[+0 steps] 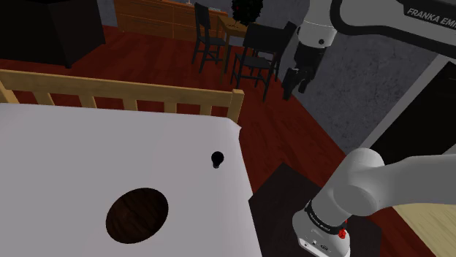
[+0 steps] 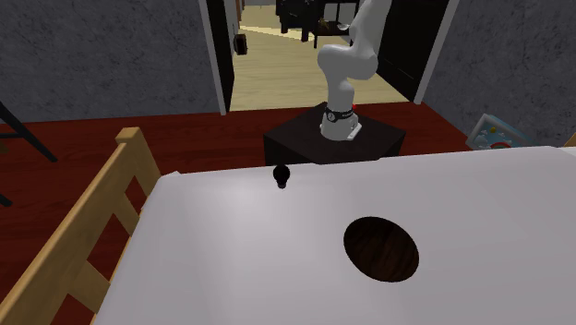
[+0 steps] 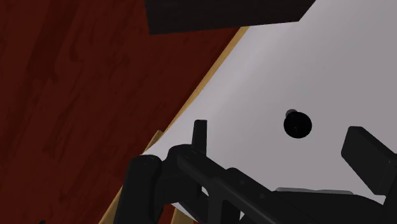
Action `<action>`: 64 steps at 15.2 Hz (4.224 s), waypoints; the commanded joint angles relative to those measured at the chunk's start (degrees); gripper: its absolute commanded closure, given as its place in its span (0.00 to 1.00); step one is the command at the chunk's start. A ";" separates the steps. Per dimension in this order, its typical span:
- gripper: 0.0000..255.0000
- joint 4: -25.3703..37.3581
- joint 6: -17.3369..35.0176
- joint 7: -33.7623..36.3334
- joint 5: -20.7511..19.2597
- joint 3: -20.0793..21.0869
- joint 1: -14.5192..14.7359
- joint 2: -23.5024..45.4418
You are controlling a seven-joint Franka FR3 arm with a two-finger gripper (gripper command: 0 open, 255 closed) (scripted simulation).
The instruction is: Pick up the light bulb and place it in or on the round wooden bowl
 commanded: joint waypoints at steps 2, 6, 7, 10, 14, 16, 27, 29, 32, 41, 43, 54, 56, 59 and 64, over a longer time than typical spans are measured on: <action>0.00 -1.32 1.70 0.83 0.15 0.67 0.13 0.54; 0.00 -5.89 8.64 4.16 0.61 3.36 0.62 3.59; 0.00 -6.84 10.40 5.00 0.69 4.03 0.72 4.57; 0.00 -9.26 15.73 7.61 0.73 6.03 1.02 8.07; 0.00 -11.35 22.85 11.31 0.28 8.68 1.21 13.97; 0.00 -11.89 26.34 13.29 -0.23 10.01 1.17 17.42; 0.00 -8.60 42.56 27.22 -8.90 16.15 -0.08 41.12; 0.00 -6.84 44.54 30.35 -11.69 16.61 -0.06 46.02; 0.00 -3.90 46.62 34.63 -15.77 16.58 0.46 52.80; 0.00 -5.55 51.89 36.98 -19.41 15.11 0.17 56.84; 0.00 -5.55 51.89 36.98 -19.41 15.11 0.17 56.85; 1.00 -5.54 51.89 36.99 -19.42 15.11 0.18 56.85; 1.00 -5.54 51.89 36.98 -19.42 15.11 0.18 56.85; 0.00 -8.48 53.56 27.85 -19.60 15.65 -1.29 54.59; 0.00 -16.91 60.09 -11.30 -19.31 15.33 -7.20 48.24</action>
